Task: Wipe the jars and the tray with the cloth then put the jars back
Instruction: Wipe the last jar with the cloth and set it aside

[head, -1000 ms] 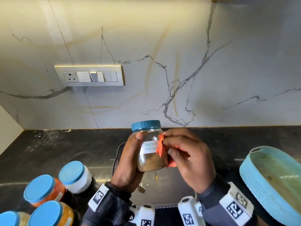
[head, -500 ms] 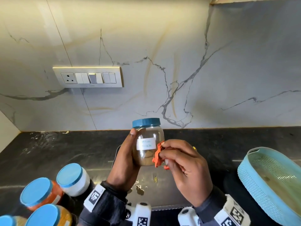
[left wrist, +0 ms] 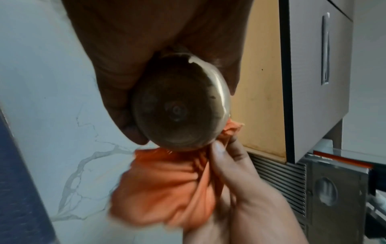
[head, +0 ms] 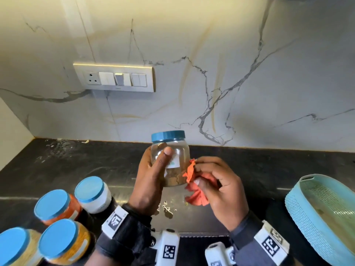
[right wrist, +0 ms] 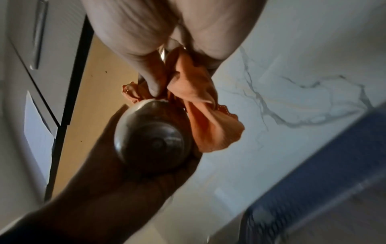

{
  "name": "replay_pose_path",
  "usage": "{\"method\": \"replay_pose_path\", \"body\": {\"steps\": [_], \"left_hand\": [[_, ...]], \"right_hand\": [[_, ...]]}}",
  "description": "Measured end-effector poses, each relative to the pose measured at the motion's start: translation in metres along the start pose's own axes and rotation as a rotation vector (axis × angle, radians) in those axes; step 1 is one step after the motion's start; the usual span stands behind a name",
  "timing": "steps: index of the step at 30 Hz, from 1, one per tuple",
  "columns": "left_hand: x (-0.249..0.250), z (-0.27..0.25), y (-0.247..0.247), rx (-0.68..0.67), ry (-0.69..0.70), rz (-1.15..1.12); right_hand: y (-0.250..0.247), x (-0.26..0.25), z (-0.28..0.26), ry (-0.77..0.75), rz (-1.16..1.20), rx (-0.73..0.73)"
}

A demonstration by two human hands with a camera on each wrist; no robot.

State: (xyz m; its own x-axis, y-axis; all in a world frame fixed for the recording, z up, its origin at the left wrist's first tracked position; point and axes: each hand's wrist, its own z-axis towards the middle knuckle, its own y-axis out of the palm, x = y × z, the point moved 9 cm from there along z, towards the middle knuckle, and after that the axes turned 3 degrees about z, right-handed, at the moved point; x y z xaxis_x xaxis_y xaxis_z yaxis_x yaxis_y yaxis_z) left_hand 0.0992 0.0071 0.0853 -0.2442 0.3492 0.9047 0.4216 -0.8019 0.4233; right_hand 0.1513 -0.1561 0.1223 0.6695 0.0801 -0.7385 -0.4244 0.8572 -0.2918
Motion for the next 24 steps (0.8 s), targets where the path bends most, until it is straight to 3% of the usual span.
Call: {"method": "replay_pose_path", "body": {"steps": [8,12,16,19,21,24], "left_hand": [[-0.006,-0.044,-0.063,0.118,-0.095,0.018],[0.005,-0.067,-0.101,0.182,-0.158,0.156],[0.017,-0.082,-0.130,0.180,-0.205,0.436],[0.028,-0.089,-0.148,0.272,-0.191,0.631],[0.037,-0.091,-0.163,0.334,-0.154,0.826],[0.037,-0.092,-0.183,0.340,-0.192,1.142]], "right_hand": [[0.056,0.011,-0.019,0.029,0.084,-0.172],[0.083,0.008,-0.019,0.016,0.138,-0.236],[0.115,0.007,-0.017,0.032,0.203,-0.379],[0.133,0.000,-0.014,-0.027,0.153,-0.456],[0.138,-0.003,-0.011,-0.051,0.142,-0.456],[0.133,0.010,-0.008,0.088,0.239,-0.396]]}}
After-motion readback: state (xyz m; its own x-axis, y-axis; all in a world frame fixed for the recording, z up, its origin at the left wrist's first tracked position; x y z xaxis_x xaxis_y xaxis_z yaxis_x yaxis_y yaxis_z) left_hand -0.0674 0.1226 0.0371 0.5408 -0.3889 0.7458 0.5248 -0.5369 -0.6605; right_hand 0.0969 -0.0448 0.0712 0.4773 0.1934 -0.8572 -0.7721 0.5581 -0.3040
